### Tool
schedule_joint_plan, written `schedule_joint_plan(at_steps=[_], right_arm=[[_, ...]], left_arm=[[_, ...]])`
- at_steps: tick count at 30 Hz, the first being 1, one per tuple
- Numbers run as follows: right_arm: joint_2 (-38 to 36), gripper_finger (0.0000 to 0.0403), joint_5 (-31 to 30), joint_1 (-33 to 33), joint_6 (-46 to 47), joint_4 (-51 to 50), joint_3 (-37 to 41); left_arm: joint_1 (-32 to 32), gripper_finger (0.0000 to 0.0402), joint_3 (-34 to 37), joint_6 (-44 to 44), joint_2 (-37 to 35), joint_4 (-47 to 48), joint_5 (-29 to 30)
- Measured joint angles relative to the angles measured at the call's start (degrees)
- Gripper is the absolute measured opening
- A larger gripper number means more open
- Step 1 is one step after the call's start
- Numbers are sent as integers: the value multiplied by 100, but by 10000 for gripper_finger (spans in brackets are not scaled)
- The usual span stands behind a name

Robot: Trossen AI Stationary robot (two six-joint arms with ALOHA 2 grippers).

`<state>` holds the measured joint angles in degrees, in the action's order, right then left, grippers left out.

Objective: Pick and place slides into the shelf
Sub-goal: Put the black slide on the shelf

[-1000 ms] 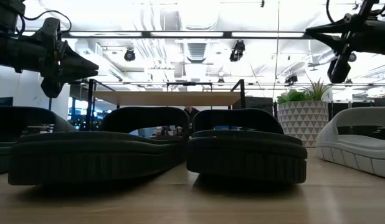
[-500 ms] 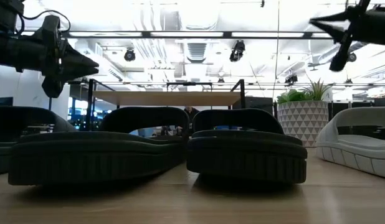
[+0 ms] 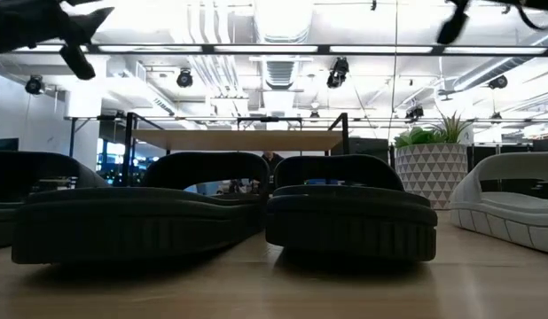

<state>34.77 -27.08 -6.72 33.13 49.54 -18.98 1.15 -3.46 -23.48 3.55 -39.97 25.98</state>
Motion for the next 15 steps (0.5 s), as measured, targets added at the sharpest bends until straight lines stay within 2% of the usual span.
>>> schedule_joint_plan(at_steps=[5, 9, 12, 15], right_arm=[[1501, 9, -31, 2, -64, -67, -1048], [2387, 9, 48, 0, 117, -736, -1817], [2842, 9, -59, 0, 584, -1850, -2398], [3107, 17, -309, 5, 997, -3577, -3093]], left_arm=[[1, 75, 16, -15, 0, 160, -9], [-2, 75, 31, -110, 43, 130, -168], [-2, 75, 17, -782, 0, 66, -534], [-2, 75, 17, -1218, -6, -22, -1218]])
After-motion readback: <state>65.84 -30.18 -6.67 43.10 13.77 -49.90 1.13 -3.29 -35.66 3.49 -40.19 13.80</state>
